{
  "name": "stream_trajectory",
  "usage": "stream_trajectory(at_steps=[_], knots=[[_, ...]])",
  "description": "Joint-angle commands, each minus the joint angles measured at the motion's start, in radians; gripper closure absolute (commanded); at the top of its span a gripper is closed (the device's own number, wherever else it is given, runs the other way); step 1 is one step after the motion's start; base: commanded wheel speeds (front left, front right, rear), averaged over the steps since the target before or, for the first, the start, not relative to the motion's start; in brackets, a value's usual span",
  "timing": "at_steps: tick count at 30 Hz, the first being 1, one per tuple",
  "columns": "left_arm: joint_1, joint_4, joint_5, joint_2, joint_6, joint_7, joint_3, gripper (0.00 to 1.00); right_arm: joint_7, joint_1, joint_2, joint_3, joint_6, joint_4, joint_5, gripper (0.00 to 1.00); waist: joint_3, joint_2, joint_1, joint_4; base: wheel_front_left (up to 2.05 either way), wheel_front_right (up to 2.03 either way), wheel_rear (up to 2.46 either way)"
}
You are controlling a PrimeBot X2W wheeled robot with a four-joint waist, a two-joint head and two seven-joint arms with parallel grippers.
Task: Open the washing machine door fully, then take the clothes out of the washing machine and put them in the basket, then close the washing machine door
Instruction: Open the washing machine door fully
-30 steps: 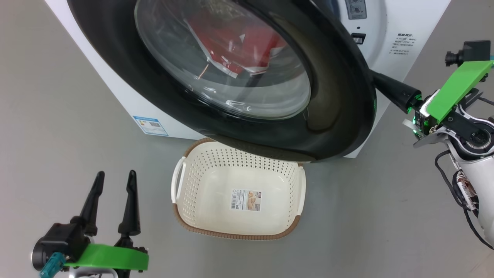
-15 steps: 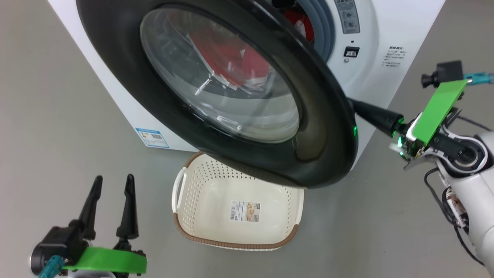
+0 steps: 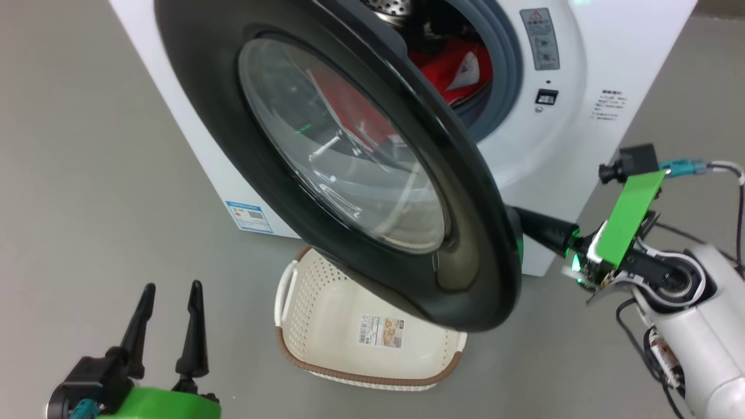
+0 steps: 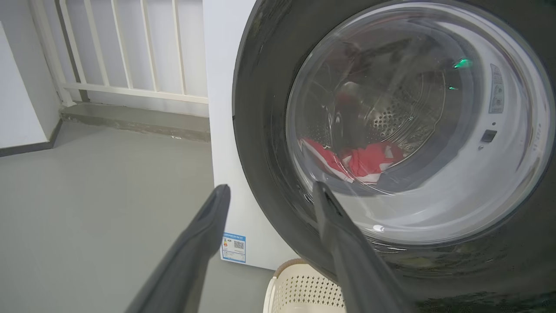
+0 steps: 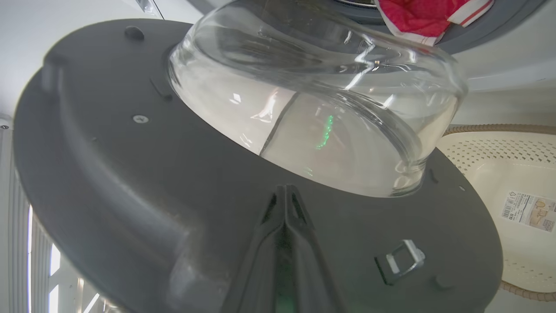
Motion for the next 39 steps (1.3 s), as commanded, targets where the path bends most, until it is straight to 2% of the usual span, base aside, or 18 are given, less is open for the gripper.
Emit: stream_trajectory(at_steps=[1,19,39], knots=[[-0.005,-0.021,0.004,0.017,-0.003,-0.009,0.035,0.00,0.008,0.026,0.013,0.004,0.002,-0.046,0.008,1.00,-0.015,-0.0001,0.0000,0.017,0.00,0.00,0.00],[0.034,-0.006,0.003,0.031,-0.003,-0.009,0.031,0.00,0.047,0.189,0.074,-0.031,0.002,-0.203,0.023,1.00,-0.081,-0.0001,0.0000,0.105,0.00,0.00,0.00],[0.045,0.010,0.001,0.045,-0.003,-0.009,0.007,0.00,0.097,0.273,0.155,-0.033,0.002,-0.264,0.014,1.00,-0.115,-0.0001,0.0000,0.212,0.00,0.00,0.00]])
